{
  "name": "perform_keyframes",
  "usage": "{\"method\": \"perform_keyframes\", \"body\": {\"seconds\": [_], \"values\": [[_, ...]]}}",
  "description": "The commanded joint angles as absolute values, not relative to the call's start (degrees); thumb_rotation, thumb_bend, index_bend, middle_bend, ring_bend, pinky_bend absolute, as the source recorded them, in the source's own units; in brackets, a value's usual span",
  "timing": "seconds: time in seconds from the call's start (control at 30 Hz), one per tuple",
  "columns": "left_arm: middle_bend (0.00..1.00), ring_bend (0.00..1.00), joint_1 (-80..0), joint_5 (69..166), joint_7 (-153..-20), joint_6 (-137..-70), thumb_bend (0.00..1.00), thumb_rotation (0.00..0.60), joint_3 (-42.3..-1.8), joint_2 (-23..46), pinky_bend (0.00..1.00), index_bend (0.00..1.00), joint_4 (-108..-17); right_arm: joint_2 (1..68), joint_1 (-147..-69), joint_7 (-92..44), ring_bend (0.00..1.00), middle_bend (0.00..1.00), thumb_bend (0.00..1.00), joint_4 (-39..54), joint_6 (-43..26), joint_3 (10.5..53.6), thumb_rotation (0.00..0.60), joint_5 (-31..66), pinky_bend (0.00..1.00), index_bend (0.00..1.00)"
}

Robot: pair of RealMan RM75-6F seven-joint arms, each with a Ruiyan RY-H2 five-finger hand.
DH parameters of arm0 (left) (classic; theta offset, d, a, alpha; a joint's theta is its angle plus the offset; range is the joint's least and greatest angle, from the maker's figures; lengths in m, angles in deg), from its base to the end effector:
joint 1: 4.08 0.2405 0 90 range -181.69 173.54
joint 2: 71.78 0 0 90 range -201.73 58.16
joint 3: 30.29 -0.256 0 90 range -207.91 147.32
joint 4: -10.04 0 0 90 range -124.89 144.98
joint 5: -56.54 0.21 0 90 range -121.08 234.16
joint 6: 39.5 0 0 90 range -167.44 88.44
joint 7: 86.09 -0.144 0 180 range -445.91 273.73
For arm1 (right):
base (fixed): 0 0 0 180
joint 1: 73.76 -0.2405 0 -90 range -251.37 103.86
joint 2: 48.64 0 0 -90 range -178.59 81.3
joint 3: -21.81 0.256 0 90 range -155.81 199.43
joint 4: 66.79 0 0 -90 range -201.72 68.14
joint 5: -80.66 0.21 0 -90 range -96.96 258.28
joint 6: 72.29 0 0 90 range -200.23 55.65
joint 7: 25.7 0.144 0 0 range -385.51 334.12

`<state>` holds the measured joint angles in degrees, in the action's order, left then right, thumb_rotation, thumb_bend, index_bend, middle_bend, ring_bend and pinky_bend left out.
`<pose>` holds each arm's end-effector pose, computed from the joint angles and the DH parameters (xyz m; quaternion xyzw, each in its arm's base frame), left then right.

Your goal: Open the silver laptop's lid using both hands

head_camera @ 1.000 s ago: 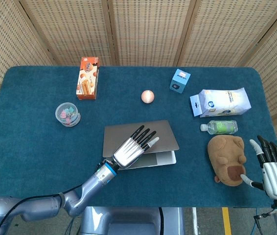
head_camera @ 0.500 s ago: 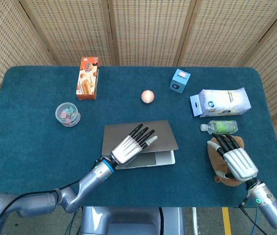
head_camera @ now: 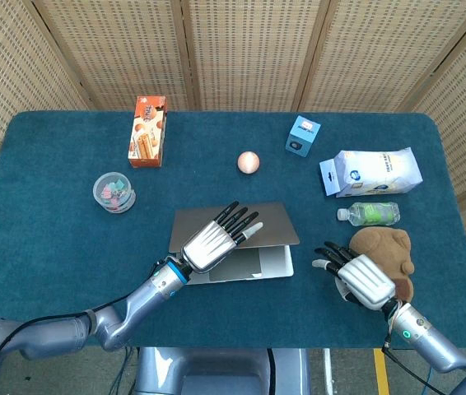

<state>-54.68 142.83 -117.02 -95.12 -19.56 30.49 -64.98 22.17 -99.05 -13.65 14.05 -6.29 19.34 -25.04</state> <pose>-0.0458 0.3213 -0.0782 -0.8314 -0.1000 -0.4203 0.3493 -0.2581 -0.2490 0.0665 0.8038 -0.3305 0.3701 0.3281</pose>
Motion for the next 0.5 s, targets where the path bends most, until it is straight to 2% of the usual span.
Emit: {"method": "perform_keyframes", "body": {"seconds": [0.03,0.17,0.5], "values": [[0.0,0.0,-54.78,142.55,-116.85,-95.05,0.61,0.6,-19.59,30.47,0.0,0.0,-64.91,23.41,-100.61,-14.43,0.09,0.16,1.0,13.73,-8.44,18.66,0.6,-25.5,0.22,0.24],[0.0,0.0,-55.03,142.15,-116.36,-95.06,0.61,0.6,-19.67,30.48,0.0,0.0,-64.52,25.47,-102.71,-15.25,0.09,0.16,1.0,12.69,-11.88,18.27,0.6,-25.03,0.22,0.24],[0.0,0.0,-55.46,141.42,-115.33,-95.21,0.61,0.6,-19.82,30.47,0.0,0.0,-64.43,28.95,-106.17,-15.66,0.09,0.15,1.0,12.34,-15.04,18.6,0.6,-23.9,0.23,0.24]]}}
